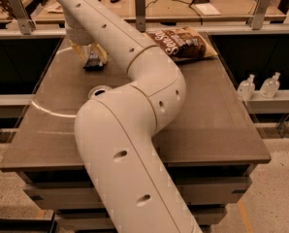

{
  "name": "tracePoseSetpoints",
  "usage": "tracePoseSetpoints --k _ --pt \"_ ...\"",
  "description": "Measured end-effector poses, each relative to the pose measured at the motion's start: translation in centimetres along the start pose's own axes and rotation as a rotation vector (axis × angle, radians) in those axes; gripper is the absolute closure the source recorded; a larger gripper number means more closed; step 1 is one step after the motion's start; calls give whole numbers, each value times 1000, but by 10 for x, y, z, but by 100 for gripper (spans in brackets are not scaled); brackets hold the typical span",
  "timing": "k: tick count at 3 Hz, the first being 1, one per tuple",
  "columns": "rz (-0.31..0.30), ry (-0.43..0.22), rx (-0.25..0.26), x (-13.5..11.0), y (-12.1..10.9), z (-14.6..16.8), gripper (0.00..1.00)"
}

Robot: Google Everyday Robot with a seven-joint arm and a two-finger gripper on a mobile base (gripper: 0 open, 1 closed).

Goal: Move rxbar blueberry near 7up can

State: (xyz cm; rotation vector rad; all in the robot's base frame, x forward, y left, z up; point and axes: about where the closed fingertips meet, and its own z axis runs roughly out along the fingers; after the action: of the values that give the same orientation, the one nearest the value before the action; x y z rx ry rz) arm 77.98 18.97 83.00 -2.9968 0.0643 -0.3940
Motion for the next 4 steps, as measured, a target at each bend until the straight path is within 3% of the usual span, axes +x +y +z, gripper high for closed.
tracePoseSetpoints --k 1,2,3,4 --pt "0 0 0 1 0 -3 87" --pt "0 0 1 1 0 -3 100" --pt "-2 -2 111 5 13 -24 100" --pt "-61 -24 272 3 31 -48 100"
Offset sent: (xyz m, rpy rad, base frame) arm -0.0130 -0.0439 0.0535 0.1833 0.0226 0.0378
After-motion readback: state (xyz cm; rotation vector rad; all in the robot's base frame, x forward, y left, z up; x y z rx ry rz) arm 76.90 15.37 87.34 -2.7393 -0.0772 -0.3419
